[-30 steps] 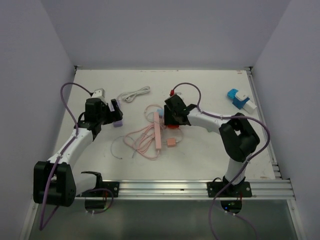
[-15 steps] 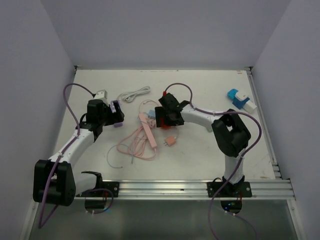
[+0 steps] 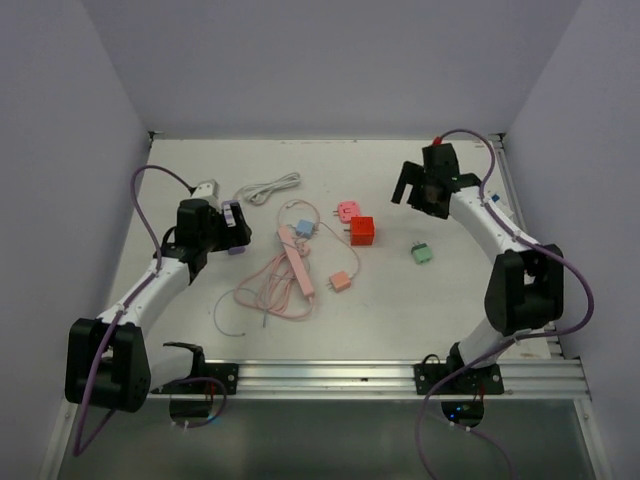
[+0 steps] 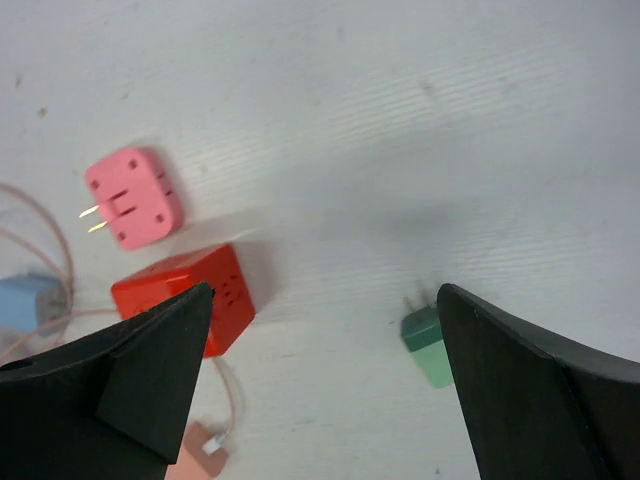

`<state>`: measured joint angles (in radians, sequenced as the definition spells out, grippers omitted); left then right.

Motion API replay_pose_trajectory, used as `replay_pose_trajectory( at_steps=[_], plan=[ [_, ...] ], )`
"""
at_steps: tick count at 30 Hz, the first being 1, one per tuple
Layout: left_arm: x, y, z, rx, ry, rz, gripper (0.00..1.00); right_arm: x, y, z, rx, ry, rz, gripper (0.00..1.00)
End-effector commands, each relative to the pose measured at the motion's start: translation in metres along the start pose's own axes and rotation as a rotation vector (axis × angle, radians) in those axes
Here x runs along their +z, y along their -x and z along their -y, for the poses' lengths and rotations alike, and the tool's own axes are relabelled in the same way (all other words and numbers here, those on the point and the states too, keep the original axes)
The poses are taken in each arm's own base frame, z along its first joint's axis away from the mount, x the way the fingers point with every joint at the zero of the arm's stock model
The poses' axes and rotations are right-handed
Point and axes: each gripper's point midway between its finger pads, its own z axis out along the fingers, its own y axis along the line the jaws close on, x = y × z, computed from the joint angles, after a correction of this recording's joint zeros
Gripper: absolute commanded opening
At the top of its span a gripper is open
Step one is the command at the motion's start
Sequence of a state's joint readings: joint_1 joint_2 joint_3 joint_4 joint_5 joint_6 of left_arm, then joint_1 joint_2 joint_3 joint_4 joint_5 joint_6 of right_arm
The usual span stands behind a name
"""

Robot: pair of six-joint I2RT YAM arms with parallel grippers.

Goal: Pull the plug off the socket

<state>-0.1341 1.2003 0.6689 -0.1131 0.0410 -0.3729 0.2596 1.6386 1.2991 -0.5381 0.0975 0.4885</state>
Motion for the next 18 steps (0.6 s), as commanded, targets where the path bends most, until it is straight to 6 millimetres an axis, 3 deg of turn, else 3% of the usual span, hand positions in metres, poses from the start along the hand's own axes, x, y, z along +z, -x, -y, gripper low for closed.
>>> replay_pose_trajectory(
  at_steps=[1,6,8,9,12,18],
  plan=[
    [0.001,0.014,0.009,0.038,-0.033,0.050,0.98,-0.001,0.019,0.056,0.064,-0.116,0.018,0.98],
    [0.001,0.016,0.010,0.043,-0.035,0.053,0.98,-0.003,0.072,0.109,0.219,-0.255,0.155,0.98],
    [0.001,0.015,0.011,0.047,-0.039,0.052,0.98,0.000,0.082,0.126,0.263,-0.342,0.201,0.98],
    [0.001,0.016,0.012,0.049,-0.041,0.054,0.98,-0.004,0.093,0.150,0.317,-0.391,0.232,0.98],
    [0.000,0.015,0.014,0.055,-0.044,0.055,0.98,0.000,0.103,0.184,0.414,-0.479,0.280,0.98],
    [0.000,0.014,0.019,0.069,-0.053,0.051,0.98,0.017,0.120,0.223,0.484,-0.510,0.320,0.98]
  ],
)
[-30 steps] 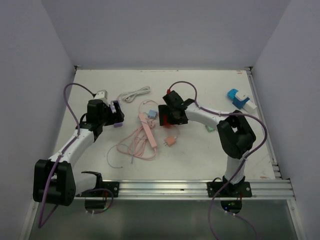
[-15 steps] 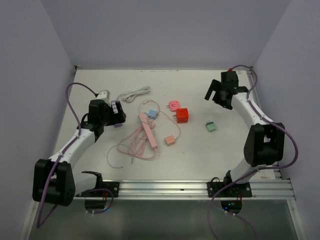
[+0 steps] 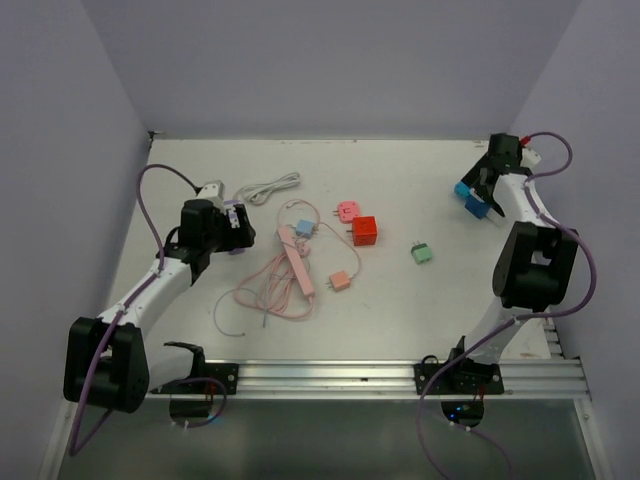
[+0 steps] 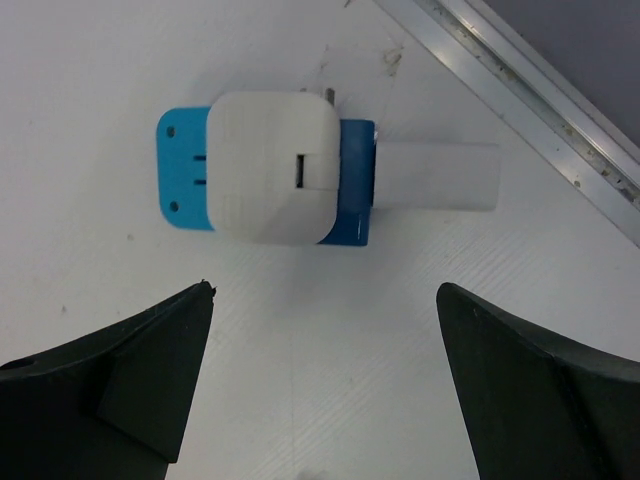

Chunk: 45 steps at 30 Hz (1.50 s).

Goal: Pull the plug off the socket

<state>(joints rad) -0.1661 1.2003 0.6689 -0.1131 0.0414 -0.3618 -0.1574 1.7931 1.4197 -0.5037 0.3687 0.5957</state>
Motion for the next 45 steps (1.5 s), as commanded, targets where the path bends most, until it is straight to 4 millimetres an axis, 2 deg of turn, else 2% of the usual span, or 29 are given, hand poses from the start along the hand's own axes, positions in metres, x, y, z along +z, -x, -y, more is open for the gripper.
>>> replay_pose_trajectory(
  at_steps=[1,2,4,6,7,9,11,12,14,19,23,24,25,27,28,30,32,33,35,36,38,39,40,41,43,44,45],
  plan=[
    [0.000,0.017,0.008,0.040,-0.026,0.058,0.98,0.013,0.036,-0.002,0.069,0.018,0.096,0.97],
    [0.000,0.017,0.009,0.041,-0.026,0.058,0.98,0.016,0.043,-0.010,0.076,0.066,0.112,0.97],
    [0.001,0.017,0.009,0.042,-0.027,0.057,0.98,0.026,0.046,-0.006,0.060,0.069,0.113,0.96],
    [0.001,0.015,0.010,0.044,-0.030,0.053,0.98,0.030,0.054,-0.010,0.050,0.112,0.118,0.95],
    [0.001,0.015,0.012,0.047,-0.034,0.052,0.98,0.037,0.051,-0.011,0.015,0.121,0.105,0.95],
    [0.001,0.014,0.012,0.051,-0.033,0.050,0.98,0.040,0.056,-0.022,-0.017,0.186,0.102,0.95],
    [0.001,0.014,0.013,0.052,-0.035,0.050,0.98,0.049,0.049,-0.027,-0.080,0.214,0.070,0.94],
    [0.001,0.014,0.013,0.052,-0.036,0.051,0.98,0.049,0.053,-0.032,-0.096,0.229,0.070,0.94],
    [0.001,0.014,0.014,0.055,-0.037,0.051,0.98,0.057,0.040,-0.035,-0.146,0.252,0.018,0.93],
    [0.001,0.014,0.014,0.057,-0.038,0.052,0.98,0.055,0.020,-0.038,-0.192,0.297,-0.058,0.91],
    [0.000,0.015,0.014,0.056,-0.039,0.053,0.98,0.036,0.001,-0.042,-0.166,0.364,-0.120,0.85],
    [0.000,0.015,0.015,0.057,-0.042,0.054,0.98,0.031,-0.013,-0.044,-0.165,0.386,-0.152,0.84],
    [0.001,0.015,0.015,0.056,-0.044,0.053,0.98,0.020,-0.011,-0.046,-0.156,0.396,-0.142,0.84],
    [0.001,0.014,0.016,0.056,-0.051,0.050,0.98,0.012,-0.030,-0.048,-0.166,0.405,-0.174,0.84],
    [0.001,0.013,0.017,0.056,-0.054,0.045,0.98,0.002,-0.031,-0.050,-0.160,0.409,-0.170,0.84],
    [0.001,0.013,0.019,0.054,-0.063,0.044,0.98,-0.007,-0.056,-0.049,-0.174,0.388,-0.213,0.84],
    [0.002,0.012,0.019,0.055,-0.062,0.038,0.98,-0.022,-0.066,-0.050,-0.156,0.385,-0.220,0.84],
    [0.002,0.012,0.019,0.055,-0.064,0.037,0.98,-0.026,-0.089,-0.049,-0.176,0.378,-0.251,0.84],
    [0.003,0.011,0.020,0.056,-0.066,0.035,0.98,-0.038,-0.098,-0.051,-0.184,0.376,-0.240,0.84],
    [0.003,0.010,0.020,0.057,-0.067,0.033,0.98,-0.043,-0.115,-0.053,-0.213,0.383,-0.261,0.84],
    [0.003,0.009,0.021,0.057,-0.067,0.030,0.98,-0.055,-0.122,-0.053,-0.222,0.394,-0.277,0.84],
    [0.003,0.009,0.020,0.060,-0.066,0.027,0.98,-0.067,-0.133,-0.061,-0.252,0.421,-0.290,0.84],
    [0.003,0.009,0.021,0.061,-0.069,0.027,0.98,-0.073,-0.136,-0.062,-0.258,0.435,-0.294,0.84],
    [0.003,0.009,0.022,0.063,-0.070,0.028,0.98,-0.085,-0.131,-0.065,-0.260,0.460,-0.277,0.84],
    [0.004,0.009,0.023,0.062,-0.073,0.027,0.98,-0.094,-0.123,-0.065,-0.269,0.472,-0.250,0.85],
    [0.003,0.009,0.023,0.063,-0.076,0.028,0.98,-0.096,-0.116,-0.062,-0.280,0.456,-0.224,0.85],
    [0.003,0.009,0.023,0.063,-0.076,0.028,0.98,-0.098,-0.099,-0.059,-0.306,0.435,-0.157,0.86]
  ],
)
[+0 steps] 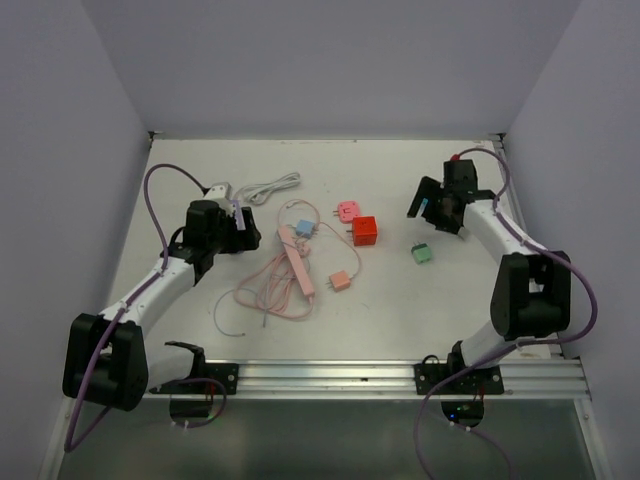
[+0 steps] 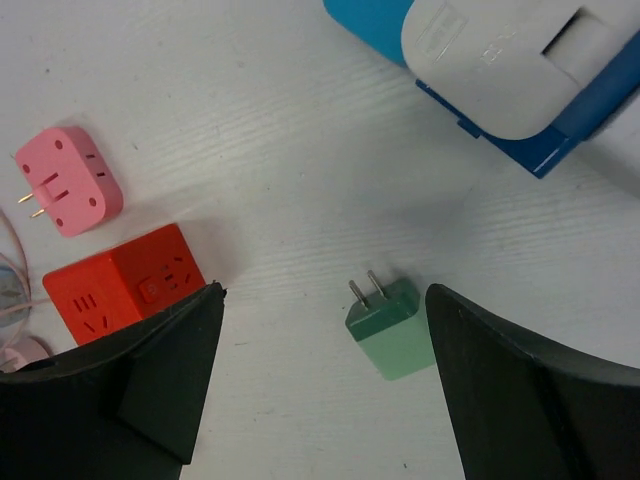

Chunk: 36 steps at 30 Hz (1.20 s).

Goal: Pull the plug off the socket

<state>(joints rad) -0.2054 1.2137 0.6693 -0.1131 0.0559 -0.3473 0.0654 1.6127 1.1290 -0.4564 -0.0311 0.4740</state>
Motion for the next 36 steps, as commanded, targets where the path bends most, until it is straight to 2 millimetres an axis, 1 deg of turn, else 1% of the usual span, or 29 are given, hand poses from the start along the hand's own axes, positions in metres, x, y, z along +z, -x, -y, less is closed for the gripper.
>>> replay_pose_trajectory(
  at_steps=[1,2,3,5,6,7,8,9,10,11,12,13,15,16,17,18,19,20,22,23,25,26,27,29,31,32,34,35,36],
  plan=[
    [0.001,0.018,0.009,0.028,-0.036,0.056,0.98,-0.037,0.044,0.008,-0.044,-0.056,0.162,0.86],
    [0.001,0.017,0.010,0.027,-0.037,0.054,0.98,-0.038,0.054,0.020,-0.041,-0.089,0.182,0.87],
    [0.001,0.018,0.010,0.027,-0.039,0.056,0.98,-0.037,0.065,0.021,-0.059,-0.086,0.189,0.87],
    [0.001,0.018,0.010,0.029,-0.041,0.057,0.98,-0.036,0.084,0.038,-0.022,-0.098,0.213,0.88],
    [0.000,0.019,0.011,0.030,-0.045,0.059,0.98,-0.036,0.097,0.049,0.008,-0.097,0.237,0.88],
    [-0.001,0.019,0.011,0.030,-0.044,0.061,0.98,-0.029,0.101,0.053,0.015,-0.082,0.237,0.88],
    [-0.001,0.020,0.012,0.033,-0.050,0.066,0.98,-0.027,0.115,0.060,0.029,-0.075,0.272,0.88],
    [-0.002,0.021,0.013,0.033,-0.055,0.071,0.98,-0.027,0.125,0.055,0.017,-0.038,0.284,0.89],
    [-0.003,0.021,0.014,0.033,-0.060,0.072,0.98,-0.016,0.128,0.058,0.014,-0.034,0.273,0.89],
    [-0.003,0.021,0.015,0.035,-0.063,0.074,0.98,-0.017,0.139,0.059,0.013,-0.029,0.289,0.90],
    [-0.003,0.021,0.016,0.035,-0.068,0.074,0.98,-0.014,0.143,0.057,0.001,-0.012,0.287,0.90],
    [-0.004,0.022,0.016,0.037,-0.070,0.075,0.98,-0.002,0.142,0.059,-0.004,-0.003,0.262,0.90],
    [-0.005,0.022,0.016,0.038,-0.071,0.078,0.98,0.004,0.148,0.055,-0.022,0.029,0.254,0.90],
    [-0.005,0.022,0.016,0.040,-0.072,0.078,0.98,0.008,0.147,0.052,-0.033,0.057,0.238,0.90],
    [-0.006,0.023,0.017,0.042,-0.074,0.084,0.98,0.017,0.144,0.052,-0.040,0.067,0.218,0.90],
    [-0.006,0.023,0.018,0.043,-0.077,0.085,0.98,0.020,0.142,0.052,-0.049,0.076,0.207,0.90],
    [-0.006,0.024,0.017,0.043,-0.076,0.085,0.98,0.023,0.138,0.048,-0.053,0.105,0.186,0.90],
    [-0.006,0.024,0.018,0.046,-0.079,0.086,0.98,0.029,0.133,0.047,-0.057,0.118,0.164,0.90],
    [-0.006,0.023,0.020,0.047,-0.086,0.085,0.98,0.033,0.122,0.044,-0.060,0.151,0.129,0.90],
    [-0.006,0.024,0.020,0.047,-0.088,0.085,0.98,0.034,0.113,0.038,-0.060,0.191,0.102,0.89],
    [-0.006,0.022,0.021,0.048,-0.090,0.079,0.98,0.029,0.106,0.029,-0.056,0.236,0.095,0.89],
    [-0.006,0.023,0.022,0.049,-0.092,0.081,0.98,0.030,0.094,0.024,-0.061,0.249,0.070,0.89],
    [-0.006,0.022,0.022,0.049,-0.094,0.079,0.98,0.023,0.093,0.021,-0.077,0.256,0.078,0.89],
    [-0.006,0.023,0.023,0.047,-0.099,0.078,0.98,0.022,0.077,0.014,-0.099,0.248,0.055,0.89],
    [-0.005,0.022,0.024,0.047,-0.103,0.075,0.98,0.013,0.073,0.007,-0.122,0.243,0.069,0.89],
    [-0.005,0.021,0.024,0.047,-0.103,0.071,0.98,0.013,0.061,0.002,-0.130,0.244,0.052,0.89],
    [-0.005,0.020,0.025,0.048,-0.105,0.069,0.98,0.003,0.055,-0.001,-0.122,0.194,0.076,0.89],
    [-0.004,0.020,0.025,0.047,-0.105,0.067,0.98,0.002,0.046,-0.005,-0.123,0.189,0.067,0.89],
    [-0.004,0.020,0.026,0.048,-0.108,0.067,0.98,0.000,0.042,-0.006,-0.100,0.183,0.064,0.89]
  ],
)
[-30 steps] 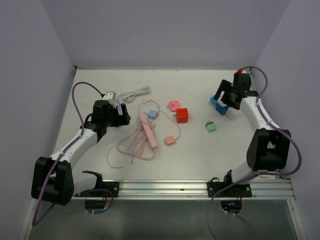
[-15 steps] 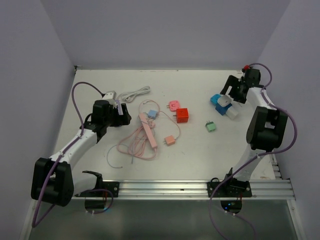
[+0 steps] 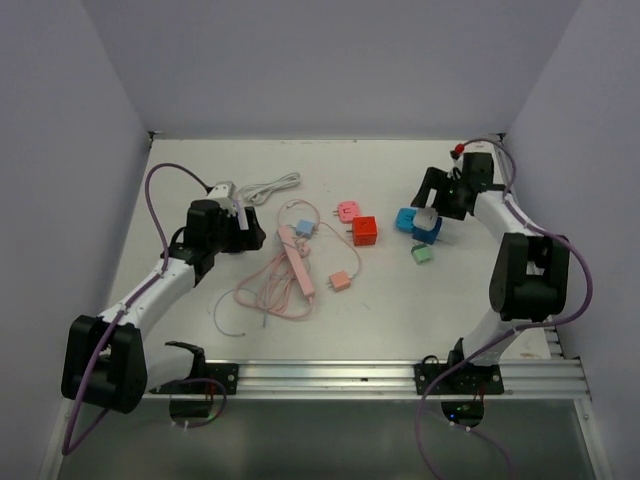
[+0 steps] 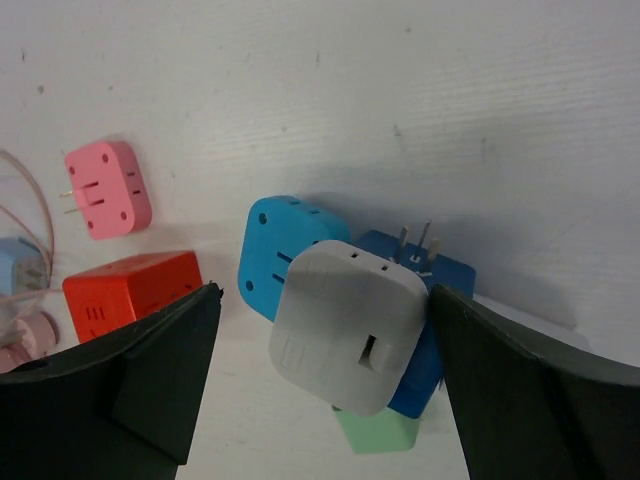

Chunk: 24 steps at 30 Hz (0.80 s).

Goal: Pull the plug off the socket

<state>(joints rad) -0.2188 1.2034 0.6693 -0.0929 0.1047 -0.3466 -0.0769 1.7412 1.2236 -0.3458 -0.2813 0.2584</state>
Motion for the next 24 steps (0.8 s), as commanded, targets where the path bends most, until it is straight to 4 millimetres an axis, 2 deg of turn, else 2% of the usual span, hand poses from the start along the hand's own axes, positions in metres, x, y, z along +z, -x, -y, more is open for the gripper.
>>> replay_pose_trajectory(
  at_steps=[1,2,4,6,8,11,14,19,22,24],
  plan=[
    [-0.001,0.016,0.011,0.040,-0.043,0.054,0.98,-0.025,0.000,-0.020,0.021,-0.016,0.056,0.89],
    [-0.001,0.016,0.011,0.040,-0.043,0.054,0.98,-0.024,-0.012,-0.020,0.033,-0.017,0.039,0.88],
    [-0.001,0.015,0.012,0.039,-0.044,0.052,0.98,-0.025,-0.019,-0.029,0.065,0.021,0.041,0.88],
    [-0.001,0.016,0.013,0.039,-0.049,0.053,0.98,-0.024,-0.034,-0.029,0.080,0.029,0.005,0.88],
    [-0.001,0.016,0.013,0.039,-0.050,0.052,0.98,-0.023,-0.053,-0.042,0.050,0.040,-0.041,0.87],
    [-0.001,0.014,0.013,0.040,-0.050,0.047,0.98,-0.024,-0.069,-0.048,-0.001,0.020,-0.066,0.87],
    [-0.001,0.014,0.013,0.039,-0.052,0.048,0.98,-0.032,-0.074,-0.050,-0.049,-0.020,-0.060,0.86],
    [0.000,0.011,0.014,0.042,-0.052,0.041,0.98,-0.047,-0.061,-0.030,-0.104,-0.210,0.013,0.84],
    [0.000,0.010,0.015,0.045,-0.052,0.040,0.98,-0.050,-0.057,-0.022,-0.116,-0.281,0.023,0.83],
    [0.000,0.009,0.015,0.047,-0.053,0.039,0.98,-0.052,-0.053,-0.025,-0.120,-0.274,0.032,0.83]
  ],
)
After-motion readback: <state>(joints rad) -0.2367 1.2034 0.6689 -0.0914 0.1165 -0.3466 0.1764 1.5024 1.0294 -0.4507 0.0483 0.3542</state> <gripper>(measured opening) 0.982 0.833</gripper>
